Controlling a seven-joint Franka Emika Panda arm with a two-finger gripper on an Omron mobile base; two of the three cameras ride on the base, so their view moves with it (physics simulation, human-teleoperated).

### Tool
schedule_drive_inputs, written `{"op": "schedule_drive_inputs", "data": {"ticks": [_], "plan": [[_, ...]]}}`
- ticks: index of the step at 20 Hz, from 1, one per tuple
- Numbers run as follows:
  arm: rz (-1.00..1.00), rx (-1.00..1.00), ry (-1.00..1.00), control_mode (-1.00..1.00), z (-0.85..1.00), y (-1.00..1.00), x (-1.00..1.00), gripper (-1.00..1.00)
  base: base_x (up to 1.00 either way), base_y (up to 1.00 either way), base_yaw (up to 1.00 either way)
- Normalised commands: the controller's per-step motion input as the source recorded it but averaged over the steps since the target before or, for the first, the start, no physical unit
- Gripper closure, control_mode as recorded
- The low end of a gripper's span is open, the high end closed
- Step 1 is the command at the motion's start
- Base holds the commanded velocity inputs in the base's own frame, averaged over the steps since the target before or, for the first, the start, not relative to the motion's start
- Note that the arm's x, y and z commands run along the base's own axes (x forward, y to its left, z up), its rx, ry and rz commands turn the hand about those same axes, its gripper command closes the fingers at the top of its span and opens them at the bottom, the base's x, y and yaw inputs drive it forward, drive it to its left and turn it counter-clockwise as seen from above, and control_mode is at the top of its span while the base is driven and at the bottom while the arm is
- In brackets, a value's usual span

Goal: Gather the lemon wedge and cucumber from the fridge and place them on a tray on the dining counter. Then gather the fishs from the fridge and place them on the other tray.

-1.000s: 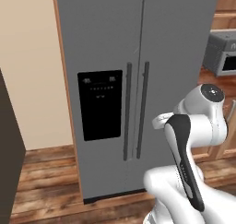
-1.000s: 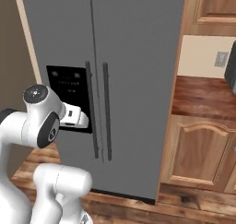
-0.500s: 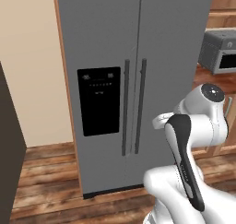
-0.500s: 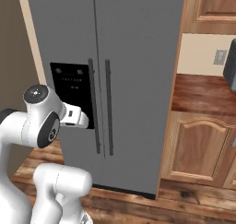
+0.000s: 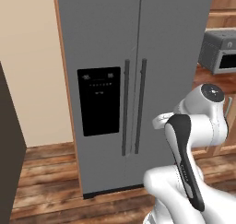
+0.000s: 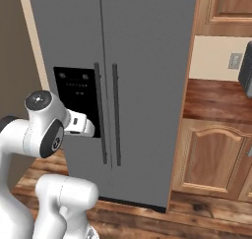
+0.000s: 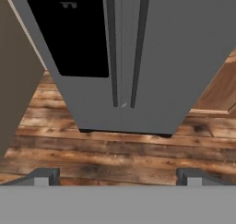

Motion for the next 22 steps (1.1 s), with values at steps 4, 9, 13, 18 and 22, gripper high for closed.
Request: {"op": "schedule_drive_inputs", "data": {"ticks": [4, 9, 13, 18, 22], "plan": [[0.00, 0.00, -0.08, -1.00, 0.00, 0.00, 0.14, -1.00, 0.05, 0.00, 0.00], [0.00, 0.00, -0.20, -1.00, 0.02, -0.05, 0.36, -1.00, 0.00, 0.00, 0.00], [0.00, 0.00, -0.19, -1.00, 0.03, -0.21, 0.73, -1.00, 0.00, 0.00, 0.00], [0.00, 0.02, -0.07, -1.00, 0.04, -0.30, 0.86, -1.00, 0.00, 0.00, 0.00], [0.00, 0.04, 0.00, -1.00, 0.15, -0.16, 0.87, -1.00, 0.00, 0.00, 0.00]]}}
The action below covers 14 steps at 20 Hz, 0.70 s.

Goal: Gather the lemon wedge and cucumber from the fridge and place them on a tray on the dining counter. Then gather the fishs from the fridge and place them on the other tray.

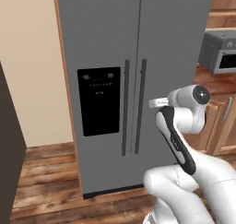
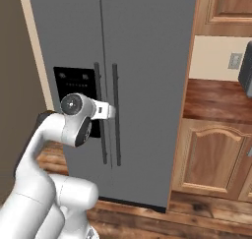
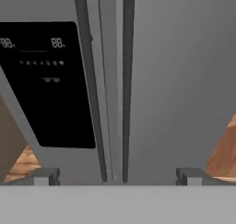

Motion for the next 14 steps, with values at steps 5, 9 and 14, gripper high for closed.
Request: {"op": "schedule_drive_inputs", "data": {"ticks": [5, 9, 14], "plan": [[0.00, 0.04, 0.00, -1.00, 0.12, -0.09, 0.85, -1.00, 0.00, 0.00, 0.00], [0.00, 0.01, 0.00, -1.00, 0.03, -0.04, 0.76, -1.00, 0.00, 0.00, 0.00], [0.00, 0.00, 0.02, -1.00, 0.01, 0.00, 0.65, -1.00, 0.00, 0.00, 0.00]]}}
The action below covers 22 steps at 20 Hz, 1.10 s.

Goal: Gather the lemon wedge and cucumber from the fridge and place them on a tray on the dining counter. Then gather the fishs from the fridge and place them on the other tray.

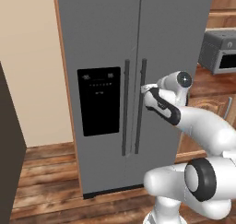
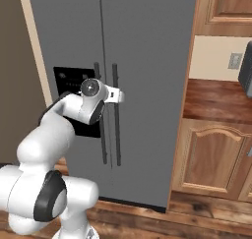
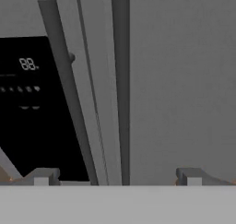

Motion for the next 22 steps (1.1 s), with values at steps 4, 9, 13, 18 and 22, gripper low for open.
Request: {"op": "schedule_drive_inputs", "data": {"ticks": [4, 9, 13, 18, 22], "plan": [[0.00, 0.00, -0.03, -1.00, 0.00, 0.00, 0.56, -1.00, 0.00, 0.00, 0.00], [0.00, 0.00, -0.02, -1.00, 0.00, -0.01, 0.58, -1.00, 0.00, 0.00, 0.00], [0.00, 0.00, 0.00, -1.00, 0.00, -0.10, 0.57, -1.00, 0.00, 0.00, 0.00], [0.00, 0.00, 0.00, -1.00, 0.00, -0.22, 0.49, -1.00, 0.00, 0.00, 0.00], [0.00, 0.00, 0.00, -1.00, -0.03, -0.20, 0.45, -1.00, 0.00, 0.00, 0.00]]}}
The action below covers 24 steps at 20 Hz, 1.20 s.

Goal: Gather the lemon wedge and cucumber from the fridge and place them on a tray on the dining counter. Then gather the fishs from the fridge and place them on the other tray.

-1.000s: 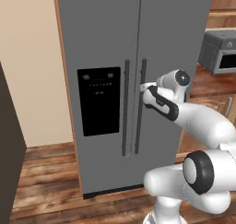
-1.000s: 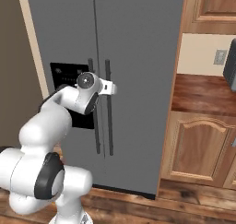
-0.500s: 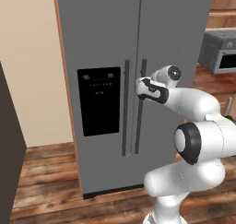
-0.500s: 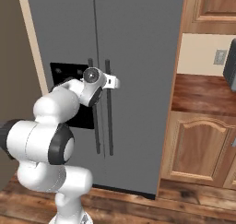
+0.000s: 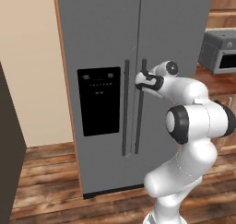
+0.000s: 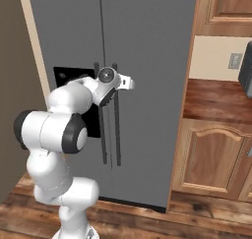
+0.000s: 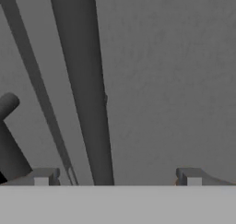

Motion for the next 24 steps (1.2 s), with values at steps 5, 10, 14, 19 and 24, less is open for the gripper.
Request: {"op": "schedule_drive_inputs", "data": {"ticks": [5, 10, 14, 19, 24], "plan": [[0.00, 0.00, 0.00, -1.00, -0.27, 0.00, 0.43, -1.00, 0.00, 0.00, 0.00], [0.00, 0.00, 0.00, -1.00, -0.33, 0.00, 0.43, -1.00, 0.00, 0.00, 0.00], [0.00, 0.00, 0.00, -1.00, -0.25, 0.00, 0.46, -1.00, 0.00, 0.00, 0.00], [0.00, 0.00, 0.00, -1.00, -0.19, 0.00, 0.47, -1.00, 0.00, 0.00, 0.00], [0.00, 0.00, 0.00, -1.00, -0.15, 0.00, 0.52, 1.00, 0.00, 0.00, 0.00]]}}
